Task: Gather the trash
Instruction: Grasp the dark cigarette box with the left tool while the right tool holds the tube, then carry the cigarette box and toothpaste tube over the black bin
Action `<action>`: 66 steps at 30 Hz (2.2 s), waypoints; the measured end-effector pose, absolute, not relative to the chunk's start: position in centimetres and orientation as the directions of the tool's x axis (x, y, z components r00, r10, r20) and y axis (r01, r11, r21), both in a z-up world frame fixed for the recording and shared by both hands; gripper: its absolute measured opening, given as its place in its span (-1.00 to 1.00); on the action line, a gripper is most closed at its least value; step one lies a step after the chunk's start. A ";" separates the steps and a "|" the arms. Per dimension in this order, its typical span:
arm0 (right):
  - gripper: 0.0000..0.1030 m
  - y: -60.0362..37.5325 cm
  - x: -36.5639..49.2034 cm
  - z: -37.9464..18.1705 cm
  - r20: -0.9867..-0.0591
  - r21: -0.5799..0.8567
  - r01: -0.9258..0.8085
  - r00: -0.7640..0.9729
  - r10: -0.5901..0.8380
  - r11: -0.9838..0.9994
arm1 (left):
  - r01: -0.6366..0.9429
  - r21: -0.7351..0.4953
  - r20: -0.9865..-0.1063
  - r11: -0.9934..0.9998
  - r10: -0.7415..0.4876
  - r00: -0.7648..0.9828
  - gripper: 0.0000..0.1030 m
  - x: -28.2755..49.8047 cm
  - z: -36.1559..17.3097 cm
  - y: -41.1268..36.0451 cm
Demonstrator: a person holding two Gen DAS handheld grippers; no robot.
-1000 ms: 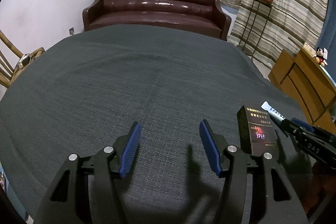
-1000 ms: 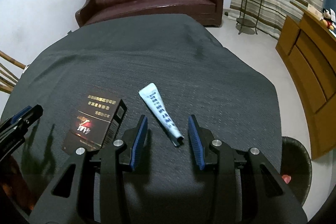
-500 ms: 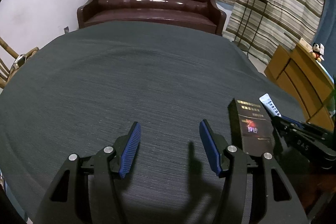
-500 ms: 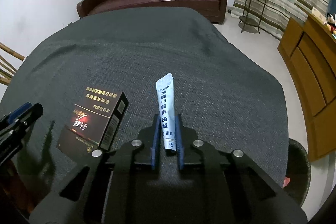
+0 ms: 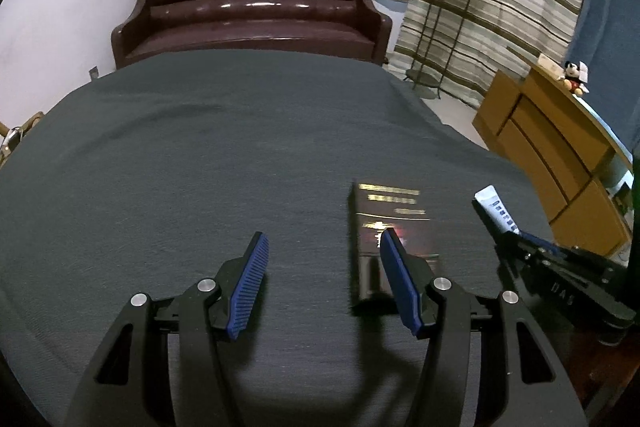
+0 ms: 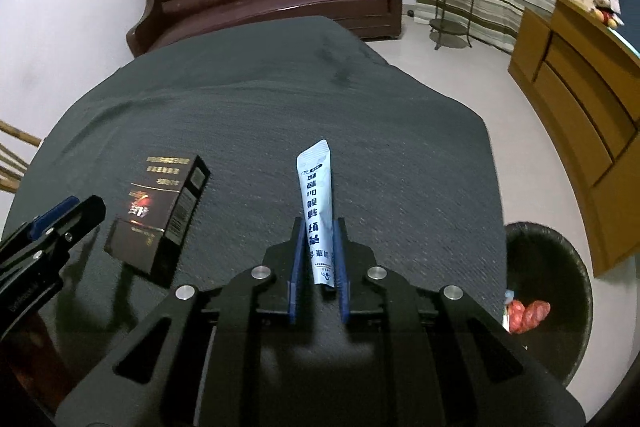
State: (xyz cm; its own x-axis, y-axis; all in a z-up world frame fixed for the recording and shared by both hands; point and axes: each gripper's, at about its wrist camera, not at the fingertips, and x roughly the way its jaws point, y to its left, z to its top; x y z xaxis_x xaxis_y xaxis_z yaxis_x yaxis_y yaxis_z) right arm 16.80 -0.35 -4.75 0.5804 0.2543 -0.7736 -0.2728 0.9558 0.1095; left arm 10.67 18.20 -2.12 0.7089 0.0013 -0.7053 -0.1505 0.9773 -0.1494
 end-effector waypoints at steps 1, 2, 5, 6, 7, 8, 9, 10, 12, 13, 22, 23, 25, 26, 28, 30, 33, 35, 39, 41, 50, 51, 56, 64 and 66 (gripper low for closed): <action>-0.73 -0.6 16.7 -4.8 -0.773 0.112 -0.267 0.581 0.253 0.957 | -0.146 -0.155 -0.704 0.977 -0.006 0.710 0.13 10.8 -2.1 18.0; -0.73 -0.9 16.6 -4.9 -0.773 0.116 -0.261 0.582 0.252 0.958 | -0.143 -0.157 -0.703 0.977 -0.009 0.711 0.13 10.9 -2.0 17.9; -0.73 -1.5 16.5 -4.9 -0.771 0.124 -0.249 0.585 0.251 0.960 | -0.124 -0.153 -0.696 0.980 -0.018 0.718 0.13 11.4 -1.7 16.9; -0.73 -1.6 16.6 -4.9 -0.771 0.126 -0.247 0.585 0.252 0.961 | -0.117 -0.150 -0.695 0.982 -0.021 0.719 0.13 11.5 -1.7 16.6; -0.73 -1.7 16.6 -4.9 -0.770 0.130 -0.245 0.586 0.254 0.961 | -0.111 -0.147 -0.694 0.983 -0.022 0.719 0.13 11.7 -1.7 16.3; -0.73 -1.8 16.5 -5.0 -0.770 0.131 -0.245 0.586 0.255 0.961 | -0.103 -0.141 -0.695 0.985 -0.024 0.719 0.13 11.9 -1.8 15.8; -0.73 -1.9 16.5 -5.0 -0.769 0.133 -0.246 0.586 0.256 0.960 | -0.098 -0.138 -0.696 0.986 -0.026 0.718 0.13 12.2 -1.8 15.6; -0.73 -1.9 16.5 -5.0 -0.769 0.132 -0.247 0.585 0.256 0.960 | -0.091 -0.137 -0.698 0.986 -0.031 0.715 0.13 12.5 -2.0 15.3; -0.73 -1.9 16.3 -5.1 -0.768 0.134 -0.250 0.586 0.260 0.959 | -0.080 -0.134 -0.704 0.988 -0.038 0.709 0.13 13.0 -2.2 14.8; -0.73 -2.0 16.4 -5.0 -0.767 0.134 -0.251 0.586 0.261 0.959 | -0.076 -0.129 -0.709 0.989 -0.039 0.704 0.13 13.1 -2.5 14.6; -0.73 -2.8 16.7 -5.3 -0.762 0.152 -0.260 0.584 0.281 0.953 | -0.075 -0.109 -0.765 0.991 -0.035 0.643 0.13 14.4 -4.1 13.8; -0.73 -2.8 16.7 -5.3 -0.761 0.153 -0.262 0.583 0.283 0.953 | -0.075 -0.113 -0.770 0.991 -0.040 0.636 0.13 14.6 -4.2 13.8; -0.73 -2.8 16.7 -5.3 -0.761 0.155 -0.262 0.584 0.284 0.953 | -0.072 -0.103 -0.769 0.992 -0.033 0.639 0.13 14.6 -4.2 13.6; -0.73 -2.8 16.7 -5.3 -0.760 0.155 -0.262 0.584 0.284 0.953 | -0.069 -0.100 -0.768 0.993 -0.033 0.639 0.13 14.5 -4.2 13.4; -0.73 -2.8 16.7 -5.3 -0.760 0.155 -0.261 0.584 0.284 0.953 | -0.062 -0.097 -0.768 0.993 -0.034 0.640 0.09 14.5 -4.2 13.3; -0.73 -2.8 16.8 -5.3 -0.760 0.155 -0.261 0.584 0.284 0.953 | -0.057 -0.097 -0.766 0.994 -0.038 0.641 0.08 14.3 -4.2 13.2; -0.74 -2.8 16.8 -5.3 -0.761 0.156 -0.260 0.584 0.284 0.953 | -0.052 -0.100 -0.764 0.994 -0.043 0.643 0.08 14.1 -4.3 13.2; -0.74 -2.9 16.7 -5.2 -0.760 0.157 -0.260 0.584 0.285 0.953 | -0.053 -0.101 -0.760 0.993 -0.043 0.648 0.07 13.9 -4.2 13.2; -0.74 -3.0 16.5 -5.1 -0.755 0.157 -0.257 0.592 0.283 0.954 | -0.051 -0.105 -0.751 0.993 -0.045 0.659 0.07 13.3 -3.9 12.8; -0.74 -3.0 16.2 -5.0 -0.751 0.157 -0.255 0.596 0.283 0.954 | -0.044 -0.104 -0.745 0.994 -0.049 0.665 0.07 12.9 -3.7 12.7; -0.75 -4.4 13.9 -4.1 -0.730 0.154 -0.237 0.627 0.272 0.959 | -0.015 -0.093 -0.713 0.996 -0.056 0.699 0.07 10.9 -2.3 10.9; -0.75 -4.7 13.7 -4.0 -0.726 0.153 -0.234 0.632 0.270 0.960 | -0.009 -0.092 -0.707 0.996 -0.059 0.704 0.07 10.6 -2.0 10.6; -0.75 -6.4 12.2 -3.0 -0.706 0.147 -0.206 0.663 0.248 0.968 | 0.031 -0.088 -0.680 0.996 -0.083 0.729 0.07 9.7 -0.8 8.9; -0.75 -10.9 9.8 -1.7 -0.676 0.129 -0.120 0.715 0.176 0.984 | 0.115 -0.086 -0.648 0.990 -0.143 0.748 0.07 8.7 0.3 5.3; -0.75 -12.2 9.5 -1.5 -0.673 0.126 -0.099 0.723 0.158 0.987 | 0.138 -0.085 -0.644 0.987 -0.160 0.748 0.07 8.6 0.4 4.2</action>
State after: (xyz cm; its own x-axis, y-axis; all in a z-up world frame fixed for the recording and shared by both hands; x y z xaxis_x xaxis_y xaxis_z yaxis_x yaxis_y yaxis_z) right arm 9.50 -12.19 -1.51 0.7228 0.1584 -0.6727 -0.0994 0.9871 0.1256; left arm 8.56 4.24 0.43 0.7480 -0.1601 -0.6441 0.1382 0.9868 -0.0848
